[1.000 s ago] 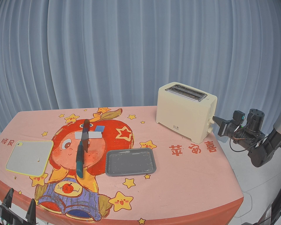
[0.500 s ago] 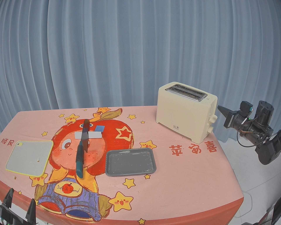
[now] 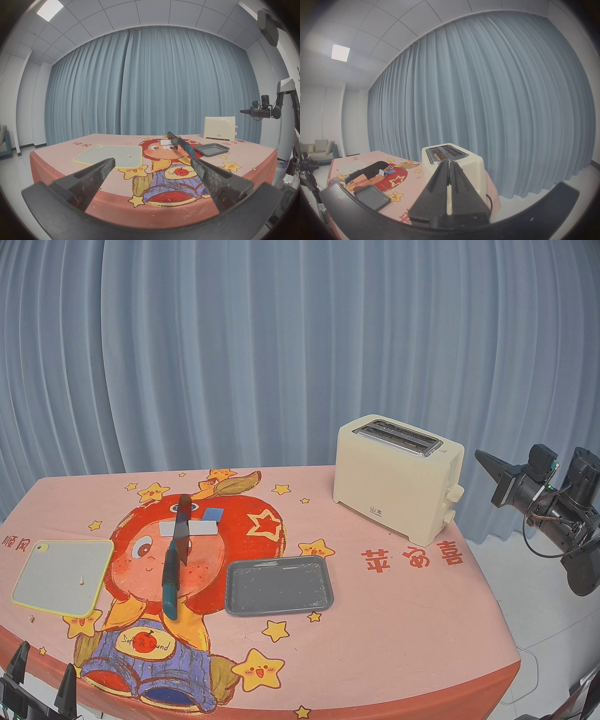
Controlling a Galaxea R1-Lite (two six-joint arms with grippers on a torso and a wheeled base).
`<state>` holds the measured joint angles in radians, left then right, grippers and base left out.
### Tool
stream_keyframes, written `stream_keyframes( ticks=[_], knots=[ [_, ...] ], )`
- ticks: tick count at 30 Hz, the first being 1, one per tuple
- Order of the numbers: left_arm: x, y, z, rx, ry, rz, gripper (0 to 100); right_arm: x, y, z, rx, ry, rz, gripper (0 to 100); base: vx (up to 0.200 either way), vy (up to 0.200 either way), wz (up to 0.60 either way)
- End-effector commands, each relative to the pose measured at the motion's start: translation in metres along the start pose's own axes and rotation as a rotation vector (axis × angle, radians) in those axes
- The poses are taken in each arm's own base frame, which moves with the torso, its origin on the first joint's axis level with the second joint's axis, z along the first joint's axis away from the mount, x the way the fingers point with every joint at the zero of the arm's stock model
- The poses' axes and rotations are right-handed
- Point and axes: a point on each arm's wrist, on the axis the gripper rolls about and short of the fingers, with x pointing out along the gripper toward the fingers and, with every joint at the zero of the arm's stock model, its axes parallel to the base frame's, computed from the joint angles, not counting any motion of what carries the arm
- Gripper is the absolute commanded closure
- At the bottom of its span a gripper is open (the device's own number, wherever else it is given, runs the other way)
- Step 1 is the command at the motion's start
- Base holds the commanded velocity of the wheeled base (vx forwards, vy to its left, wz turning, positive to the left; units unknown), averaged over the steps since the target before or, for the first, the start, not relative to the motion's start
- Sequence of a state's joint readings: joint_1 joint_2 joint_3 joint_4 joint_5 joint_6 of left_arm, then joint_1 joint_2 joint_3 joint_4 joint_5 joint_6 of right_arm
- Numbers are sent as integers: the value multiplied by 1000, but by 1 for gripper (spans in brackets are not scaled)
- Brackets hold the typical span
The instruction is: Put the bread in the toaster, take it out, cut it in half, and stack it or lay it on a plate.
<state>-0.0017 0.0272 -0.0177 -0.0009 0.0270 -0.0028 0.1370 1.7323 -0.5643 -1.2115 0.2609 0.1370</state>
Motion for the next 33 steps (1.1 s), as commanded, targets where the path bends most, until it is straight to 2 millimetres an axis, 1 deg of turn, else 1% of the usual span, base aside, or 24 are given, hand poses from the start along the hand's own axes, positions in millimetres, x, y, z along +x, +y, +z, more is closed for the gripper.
stream_keyframes(
  ticks=[1, 7, 17, 33],
  knots=[
    [1, 0, -5, 0, 17, 1, 0, -5, 3, 5, -10, -19, 10, 100, 0, 0, 0],
    [1, 0, -5, 0, 19, 1, 0, -12, 6, 15, -19, -45, 15, 100, 0, 0, 0],
    [1, 0, -5, 0, 19, 1, 0, -15, 7, 22, -24, -68, 13, 100, 0, 0, 0],
    [1, 0, -5, 0, 17, 1, 0, -15, 9, 19, -23, -60, 20, 100, 0, 0, 0]
  ],
)
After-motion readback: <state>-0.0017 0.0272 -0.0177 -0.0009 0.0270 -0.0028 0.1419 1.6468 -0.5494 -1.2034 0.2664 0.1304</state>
